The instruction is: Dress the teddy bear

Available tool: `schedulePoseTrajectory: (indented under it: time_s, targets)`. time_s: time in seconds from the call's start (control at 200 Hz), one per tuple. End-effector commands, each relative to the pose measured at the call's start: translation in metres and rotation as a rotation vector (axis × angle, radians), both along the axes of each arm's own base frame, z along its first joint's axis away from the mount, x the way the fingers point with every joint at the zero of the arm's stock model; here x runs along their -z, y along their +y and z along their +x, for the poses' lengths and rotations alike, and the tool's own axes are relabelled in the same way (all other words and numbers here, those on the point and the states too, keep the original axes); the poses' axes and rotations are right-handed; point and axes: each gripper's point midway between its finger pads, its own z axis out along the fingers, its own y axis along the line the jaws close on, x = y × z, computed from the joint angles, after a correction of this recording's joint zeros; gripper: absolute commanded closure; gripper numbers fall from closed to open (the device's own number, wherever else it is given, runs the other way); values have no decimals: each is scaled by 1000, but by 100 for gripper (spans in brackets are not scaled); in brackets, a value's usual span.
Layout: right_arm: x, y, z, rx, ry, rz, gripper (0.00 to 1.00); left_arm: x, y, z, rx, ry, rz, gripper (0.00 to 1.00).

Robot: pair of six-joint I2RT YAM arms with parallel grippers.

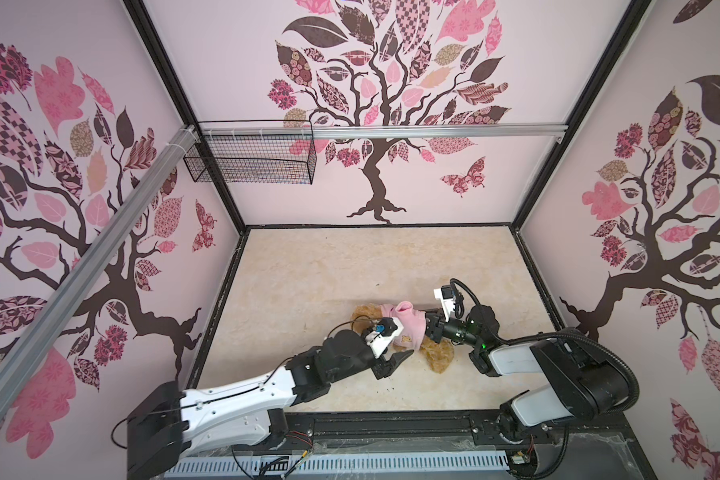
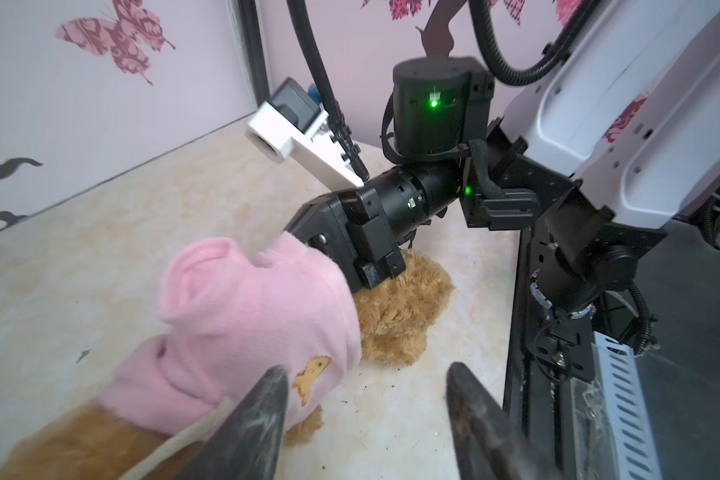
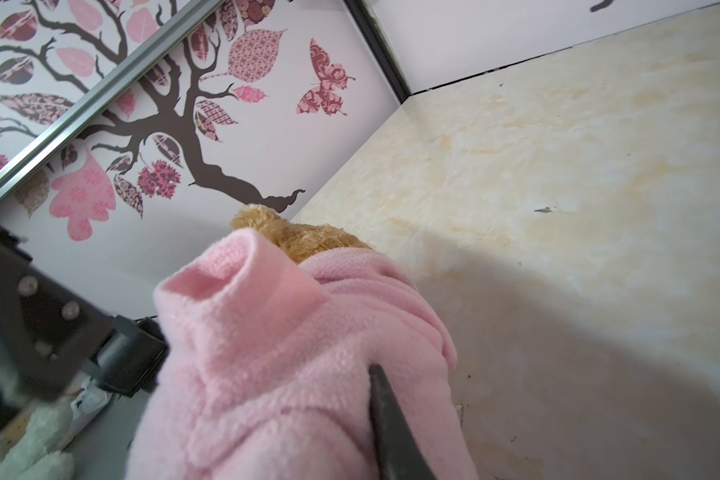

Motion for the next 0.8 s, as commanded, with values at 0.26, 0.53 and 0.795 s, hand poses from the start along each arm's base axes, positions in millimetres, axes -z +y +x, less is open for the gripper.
schedulePoseTrajectory:
  time_s: [0.26,0.53,0.795]
  targets:
    - [-53,31,-47,-229,-291,-18,93,-9,60,6,120,-63,336,16]
    - [-71,39,-68,-277,-344,-8,93,1,38,-6,339,-88,433,9]
    - [-74,54,-85,-326,-365,-4,93,3,11,16,311,-56,390,13]
